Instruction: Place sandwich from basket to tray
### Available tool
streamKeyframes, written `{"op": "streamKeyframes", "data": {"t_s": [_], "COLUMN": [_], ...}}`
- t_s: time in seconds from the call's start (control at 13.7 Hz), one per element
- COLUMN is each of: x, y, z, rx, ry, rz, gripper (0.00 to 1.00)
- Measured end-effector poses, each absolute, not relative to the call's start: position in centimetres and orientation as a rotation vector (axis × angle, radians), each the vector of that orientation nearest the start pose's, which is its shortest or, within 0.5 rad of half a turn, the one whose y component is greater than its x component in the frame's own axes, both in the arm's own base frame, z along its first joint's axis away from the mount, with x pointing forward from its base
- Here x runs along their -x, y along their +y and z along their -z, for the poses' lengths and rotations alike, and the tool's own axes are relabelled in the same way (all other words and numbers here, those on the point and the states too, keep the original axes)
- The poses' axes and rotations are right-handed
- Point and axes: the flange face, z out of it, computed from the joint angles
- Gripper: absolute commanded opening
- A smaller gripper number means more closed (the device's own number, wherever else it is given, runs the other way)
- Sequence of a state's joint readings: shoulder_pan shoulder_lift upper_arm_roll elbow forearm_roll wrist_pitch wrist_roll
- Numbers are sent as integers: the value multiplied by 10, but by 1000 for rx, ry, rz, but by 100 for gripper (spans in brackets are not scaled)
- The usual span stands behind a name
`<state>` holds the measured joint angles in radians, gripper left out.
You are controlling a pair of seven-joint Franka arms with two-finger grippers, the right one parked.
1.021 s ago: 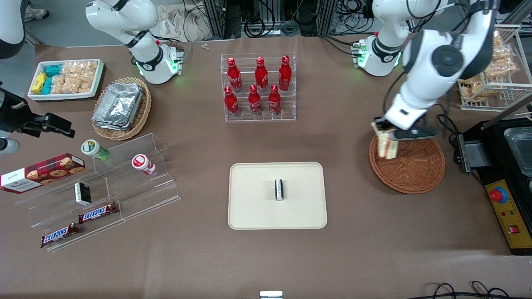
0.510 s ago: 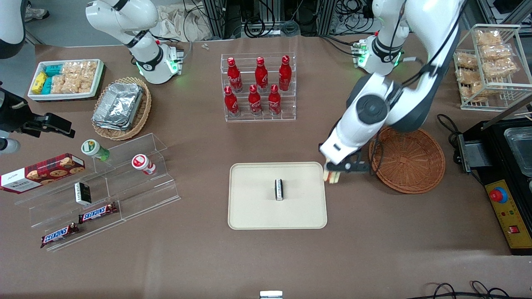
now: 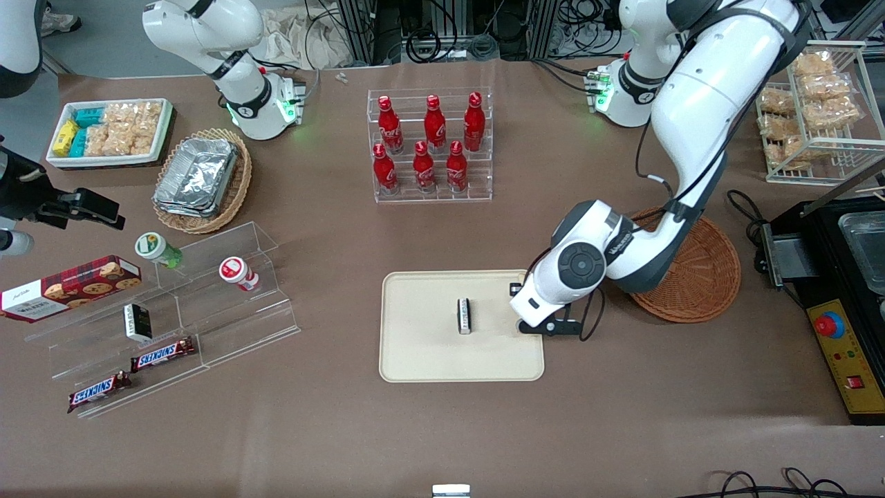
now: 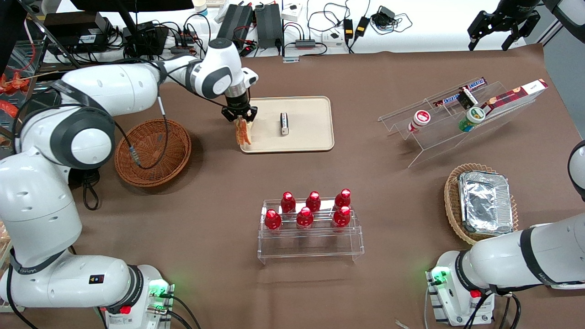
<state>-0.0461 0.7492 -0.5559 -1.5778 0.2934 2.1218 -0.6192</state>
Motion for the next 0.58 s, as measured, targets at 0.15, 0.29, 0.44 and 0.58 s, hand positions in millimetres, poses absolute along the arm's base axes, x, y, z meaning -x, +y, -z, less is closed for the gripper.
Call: {"op": "streamKeyframes", "data": {"t_s": [0.15,0.29,0.44,0.58], "x": [-601,-600,-602,-604], "y": [-343,-347,-346,-346], "z": [-226,-216,-213,-215], "rx": [3188,3179,3177,3176], "ry": [93,100,87,55], "rz": [-239,-242,-237,-228], "gripper": [0,77,100,100]}}
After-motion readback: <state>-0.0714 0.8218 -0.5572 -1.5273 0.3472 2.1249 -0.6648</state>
